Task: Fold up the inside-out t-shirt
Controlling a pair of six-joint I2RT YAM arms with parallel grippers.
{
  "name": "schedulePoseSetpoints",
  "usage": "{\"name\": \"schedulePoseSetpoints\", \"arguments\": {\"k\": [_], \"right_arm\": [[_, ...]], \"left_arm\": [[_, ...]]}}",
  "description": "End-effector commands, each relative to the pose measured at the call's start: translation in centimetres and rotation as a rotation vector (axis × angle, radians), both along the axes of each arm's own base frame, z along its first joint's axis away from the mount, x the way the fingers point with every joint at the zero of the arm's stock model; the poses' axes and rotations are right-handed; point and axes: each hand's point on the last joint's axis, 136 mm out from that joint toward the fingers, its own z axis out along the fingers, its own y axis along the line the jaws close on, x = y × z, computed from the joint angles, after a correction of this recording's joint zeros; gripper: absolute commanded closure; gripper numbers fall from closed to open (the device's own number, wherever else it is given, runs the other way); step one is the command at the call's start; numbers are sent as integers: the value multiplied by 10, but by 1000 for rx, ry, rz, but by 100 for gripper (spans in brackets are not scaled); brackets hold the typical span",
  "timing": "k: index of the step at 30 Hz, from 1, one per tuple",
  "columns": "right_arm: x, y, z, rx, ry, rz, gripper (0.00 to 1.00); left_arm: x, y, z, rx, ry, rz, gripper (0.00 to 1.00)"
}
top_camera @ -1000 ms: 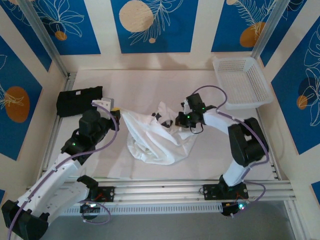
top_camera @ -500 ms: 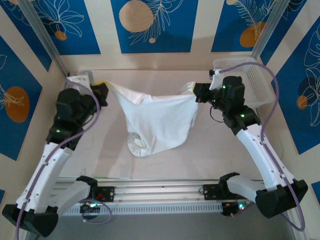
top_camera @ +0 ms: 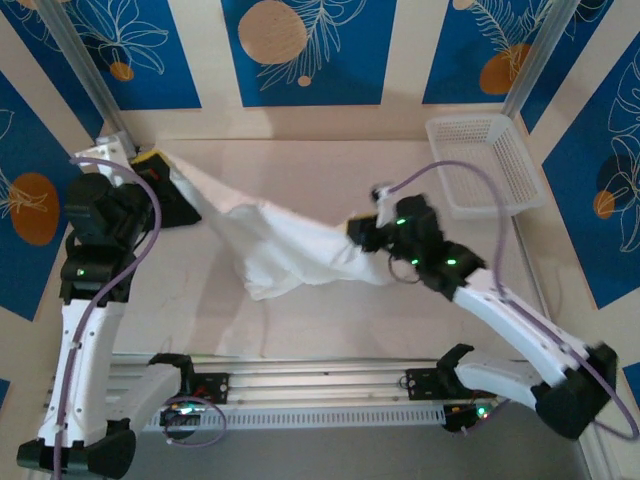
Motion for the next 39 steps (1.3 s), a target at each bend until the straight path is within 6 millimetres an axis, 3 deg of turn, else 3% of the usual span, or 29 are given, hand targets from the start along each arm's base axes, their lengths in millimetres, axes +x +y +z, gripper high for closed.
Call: {"name": "schedulePoseSetpoints", "arguments": {"k": [1, 5, 11, 18, 25, 31, 33, 35, 39], "right_arm": [[-10, 1, -60, -101, 159, -60, 63], [-4, -15, -93, -208, 221, -97, 56], [15, -13, -124, -251, 324, -74, 53], [11, 22, -149, -228, 413, 33, 49], [1, 21, -168, -448, 368, 38, 39], [6, 21, -174, -572, 312, 14, 36], [15, 15, -174, -625, 288, -16, 44], [23, 9, -166, -642, 253, -38, 59], [35, 2, -131, -560, 176, -56, 82]], "left_arm": [[1, 4, -70, 48, 195, 0, 100], [-7, 1, -114, 60, 283, -22, 100], [-11, -8, -136, 35, 319, -76, 100], [-9, -13, -139, 23, 313, -104, 100], [-9, -17, -138, 11, 308, -124, 100], [-10, -18, -138, 8, 308, -128, 100], [-10, -18, -137, 7, 305, -130, 100], [-10, -18, -136, 7, 303, -129, 100], [-11, -18, -129, 14, 293, -131, 100]]}}
